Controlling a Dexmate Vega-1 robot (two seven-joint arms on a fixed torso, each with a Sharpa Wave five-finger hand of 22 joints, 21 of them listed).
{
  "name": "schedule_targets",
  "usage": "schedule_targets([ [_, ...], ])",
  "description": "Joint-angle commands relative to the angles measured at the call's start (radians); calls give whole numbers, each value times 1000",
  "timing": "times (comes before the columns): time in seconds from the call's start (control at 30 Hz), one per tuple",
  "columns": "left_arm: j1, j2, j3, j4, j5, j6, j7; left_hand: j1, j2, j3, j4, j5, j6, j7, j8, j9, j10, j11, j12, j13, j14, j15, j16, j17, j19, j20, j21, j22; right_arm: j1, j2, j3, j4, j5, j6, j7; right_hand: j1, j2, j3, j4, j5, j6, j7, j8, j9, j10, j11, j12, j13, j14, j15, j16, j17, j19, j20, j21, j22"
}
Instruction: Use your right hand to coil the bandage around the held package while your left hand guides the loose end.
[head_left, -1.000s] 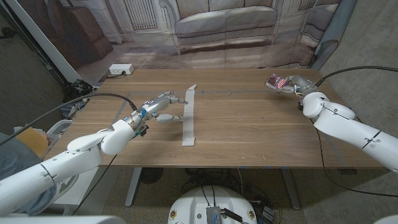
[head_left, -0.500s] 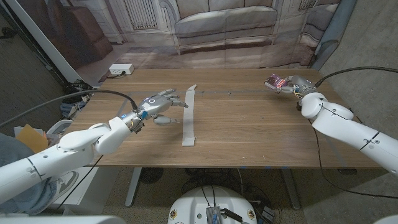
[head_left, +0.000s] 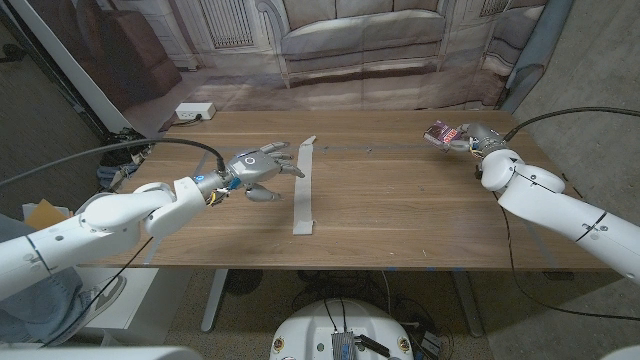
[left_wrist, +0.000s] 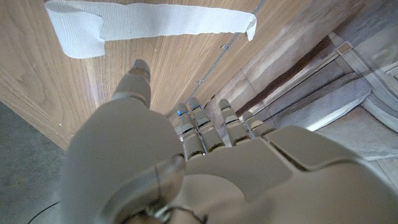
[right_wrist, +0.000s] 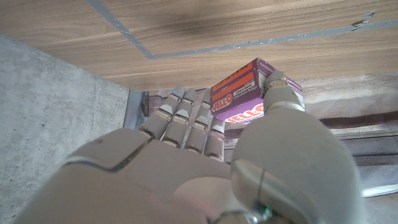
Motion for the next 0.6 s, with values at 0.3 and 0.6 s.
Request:
schedule_targets([
  [0.3,-97,10,33,-2,-25,-164,-229,-9,-26,-14,12,4,-25,-2,-12,3,-27,-1,-8,1,-18,-118,1,3,-3,8,0,0,-4,-5,-14,-32,5,-43,-4,61,60,19,10,11,77,-66,4,3,99,-87,1,1,11,-70,-3,2,12,-44,-3,1],
  [0.6,-168,-38,62,24,15,-240,-283,9,-19,-11,9,10,-41,-3,-17,4,-41,-4,-8,1,-27,-118,1,2,-3,11,1,0,-12,-6,-9,-40,16,-55,-12,62,61,20,11,12,78,-65,3,3,100,-86,0,0,12,-68,-4,2,13,-44,-3,1],
])
